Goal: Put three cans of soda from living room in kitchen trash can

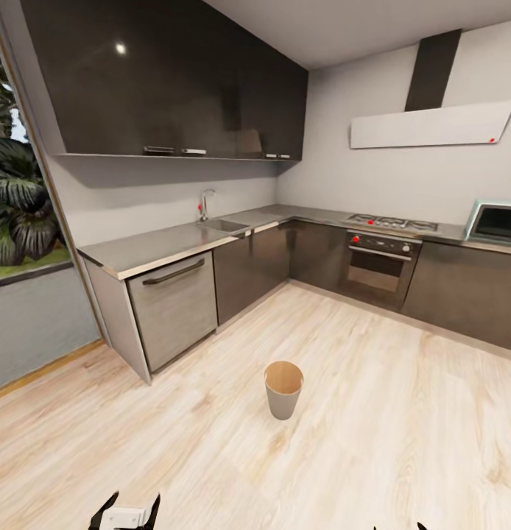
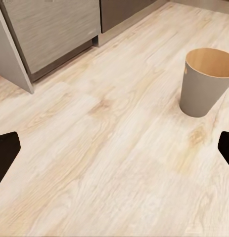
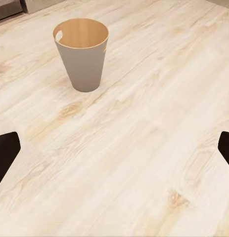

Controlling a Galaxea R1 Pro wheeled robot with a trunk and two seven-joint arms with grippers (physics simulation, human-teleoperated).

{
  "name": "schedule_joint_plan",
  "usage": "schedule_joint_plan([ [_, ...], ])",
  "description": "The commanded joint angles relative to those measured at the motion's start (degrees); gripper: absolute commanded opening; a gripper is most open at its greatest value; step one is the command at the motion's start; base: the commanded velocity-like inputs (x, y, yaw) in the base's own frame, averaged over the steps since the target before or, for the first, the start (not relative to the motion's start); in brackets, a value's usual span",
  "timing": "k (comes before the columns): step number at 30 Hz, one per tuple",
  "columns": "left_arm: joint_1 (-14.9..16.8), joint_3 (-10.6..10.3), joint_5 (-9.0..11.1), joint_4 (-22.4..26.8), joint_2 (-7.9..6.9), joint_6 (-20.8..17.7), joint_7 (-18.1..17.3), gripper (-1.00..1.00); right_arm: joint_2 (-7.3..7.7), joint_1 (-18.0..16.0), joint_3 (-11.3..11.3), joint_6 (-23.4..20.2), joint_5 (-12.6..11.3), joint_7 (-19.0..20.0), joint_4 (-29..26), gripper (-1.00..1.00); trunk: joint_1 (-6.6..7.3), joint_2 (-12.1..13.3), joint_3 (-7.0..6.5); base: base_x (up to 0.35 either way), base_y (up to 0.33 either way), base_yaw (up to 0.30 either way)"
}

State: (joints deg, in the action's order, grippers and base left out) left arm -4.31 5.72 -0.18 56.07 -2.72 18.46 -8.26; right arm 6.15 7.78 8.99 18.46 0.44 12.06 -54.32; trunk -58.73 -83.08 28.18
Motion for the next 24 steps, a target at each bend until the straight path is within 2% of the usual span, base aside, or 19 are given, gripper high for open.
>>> schedule_joint_plan([
  [1, 0.0, 0.0, 0.0, 0.0, 0.0, 0.0, 0.0, 1.0, 0.0, 0.0, 0.0, 0.0, 0.0, 0.0, 0.0, 1.0, 0.0, 0.0, 0.0, 0.277, 0.0, 0.0],
  [24, 0.0, -0.1, 0.0, 0.0, 0.0, 0.0, 0.0, 1.0, 0.07, 0.0, 0.0, 0.0, 0.0, 0.0, 0.1, 1.0, 0.0, 0.0, 0.0, 0.284, 0.0, 0.0],
])
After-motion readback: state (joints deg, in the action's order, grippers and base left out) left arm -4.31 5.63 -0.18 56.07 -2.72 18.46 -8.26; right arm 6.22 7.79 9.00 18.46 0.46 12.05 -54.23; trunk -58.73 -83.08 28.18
